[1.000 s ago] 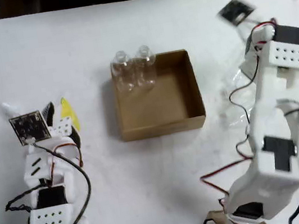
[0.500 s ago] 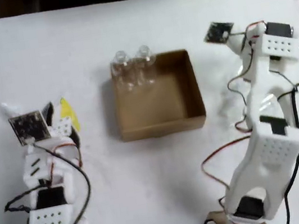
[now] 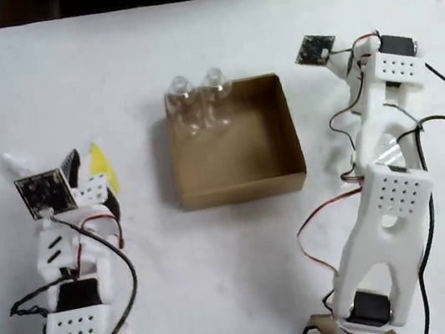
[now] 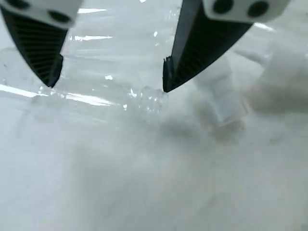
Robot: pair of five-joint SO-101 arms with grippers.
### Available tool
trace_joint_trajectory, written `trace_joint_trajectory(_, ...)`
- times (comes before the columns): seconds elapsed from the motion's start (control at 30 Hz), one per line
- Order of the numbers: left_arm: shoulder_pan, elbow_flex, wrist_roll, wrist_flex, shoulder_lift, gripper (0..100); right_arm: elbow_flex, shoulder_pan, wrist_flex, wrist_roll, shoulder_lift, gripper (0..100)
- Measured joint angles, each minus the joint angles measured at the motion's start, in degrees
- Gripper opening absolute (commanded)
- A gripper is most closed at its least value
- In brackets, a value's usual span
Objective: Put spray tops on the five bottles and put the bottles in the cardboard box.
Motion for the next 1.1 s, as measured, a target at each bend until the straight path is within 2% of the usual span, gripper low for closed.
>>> trace_joint_trajectory(0.13, 0.44, 0.00, 0.00, -0.09, 0.00, 10, -5.19, -0.79, 0.00, 0.09, 4.13, 30.2)
trace_joint_trajectory(0.37, 0.53, 0.00, 0.00, -0.09, 0.00, 10, -6.07, -3.69, -0.09, 0.18, 7.21, 28.5)
trace_joint_trajectory(0.6, 0.53, 0.09, 0.00, -0.09, 0.00, 10, -5.89, -4.13, 0.09, 0.09, 8.00, 7.3)
trace_joint_trajectory(0.7, 0.53, 0.09, 0.00, -0.09, 0.00, 10, -5.89, -4.13, 0.00, -1.67, 8.00, 1.2)
trace_joint_trajectory(1.1, 0.53, 0.09, 0.00, -0.09, 0.00, 10, -22.68, -4.04, 9.58, -13.01, 8.62, 1.6)
